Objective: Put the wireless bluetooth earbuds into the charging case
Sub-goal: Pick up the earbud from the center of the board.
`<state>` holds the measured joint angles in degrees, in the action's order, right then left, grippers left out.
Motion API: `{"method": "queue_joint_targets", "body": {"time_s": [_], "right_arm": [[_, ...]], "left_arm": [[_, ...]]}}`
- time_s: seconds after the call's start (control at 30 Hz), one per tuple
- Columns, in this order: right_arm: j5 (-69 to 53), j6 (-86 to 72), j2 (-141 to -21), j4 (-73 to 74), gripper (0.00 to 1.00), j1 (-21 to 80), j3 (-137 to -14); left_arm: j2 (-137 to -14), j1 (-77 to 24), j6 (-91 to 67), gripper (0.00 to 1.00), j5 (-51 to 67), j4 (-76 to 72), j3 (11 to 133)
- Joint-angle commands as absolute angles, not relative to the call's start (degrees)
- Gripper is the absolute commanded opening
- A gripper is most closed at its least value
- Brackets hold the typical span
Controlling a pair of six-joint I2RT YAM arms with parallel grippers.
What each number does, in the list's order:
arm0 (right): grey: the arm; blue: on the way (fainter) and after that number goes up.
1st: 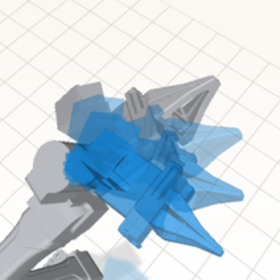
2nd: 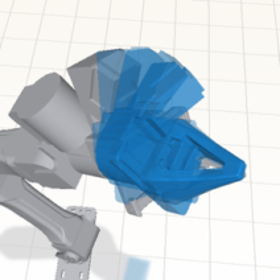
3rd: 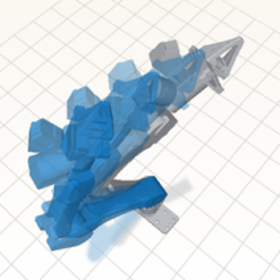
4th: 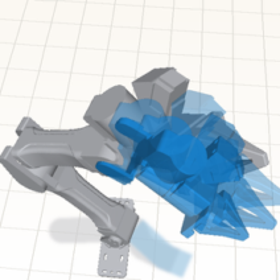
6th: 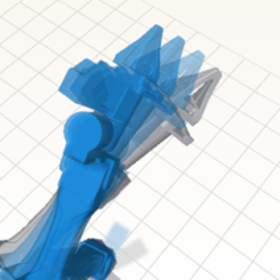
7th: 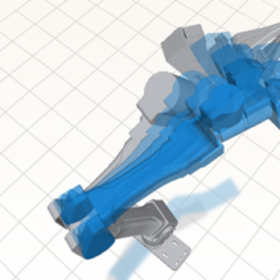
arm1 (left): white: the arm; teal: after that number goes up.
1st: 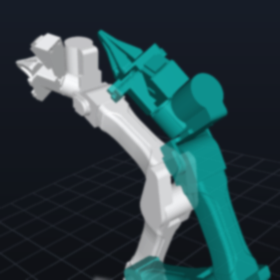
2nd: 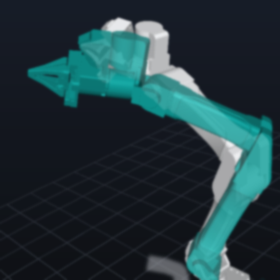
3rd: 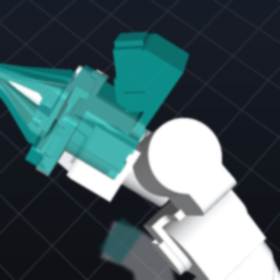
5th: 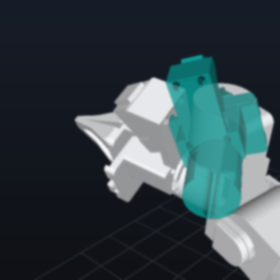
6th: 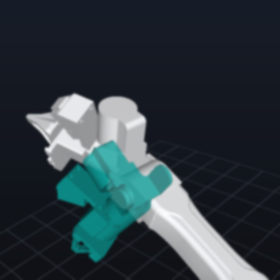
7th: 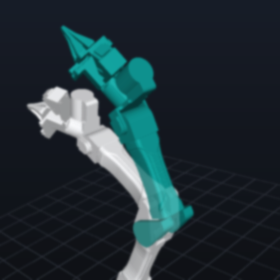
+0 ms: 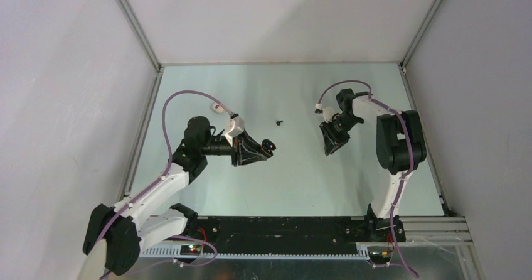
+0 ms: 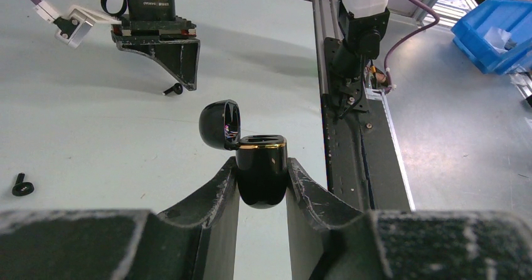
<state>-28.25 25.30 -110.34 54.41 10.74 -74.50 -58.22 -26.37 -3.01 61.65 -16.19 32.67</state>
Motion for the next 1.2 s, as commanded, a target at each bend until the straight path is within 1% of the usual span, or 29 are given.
{"method": "queue_joint_targets", "body": {"time_s": [0.0,0.33,0.53,0.73,1.17], "right_arm": [[-25.3,24.8,-110.5,54.1,0.32,10.5,-74.3],[-23.3,23.3,-110.0,51.4,0.34,10.3,-73.8],[-21.6,21.4,-110.0,49.4,0.41,10.6,-73.3],[-20.4,18.9,-110.2,47.7,0.42,10.9,-73.0],[-8.6,18.8,-109.1,44.3,0.42,14.1,-71.7]], "left_arm": [[-57.7,-27.0,-3.0,0.00,61.5,-17.4,33.2],[-57.9,-27.2,-3.0,0.00,61.4,-17.0,33.6],[-58.3,-27.3,-2.9,0.00,61.4,-17.0,33.7],[-58.3,-27.3,-2.6,0.00,61.4,-16.7,33.7],[-57.9,-27.4,-1.9,0.00,61.5,-16.1,33.7]]}}
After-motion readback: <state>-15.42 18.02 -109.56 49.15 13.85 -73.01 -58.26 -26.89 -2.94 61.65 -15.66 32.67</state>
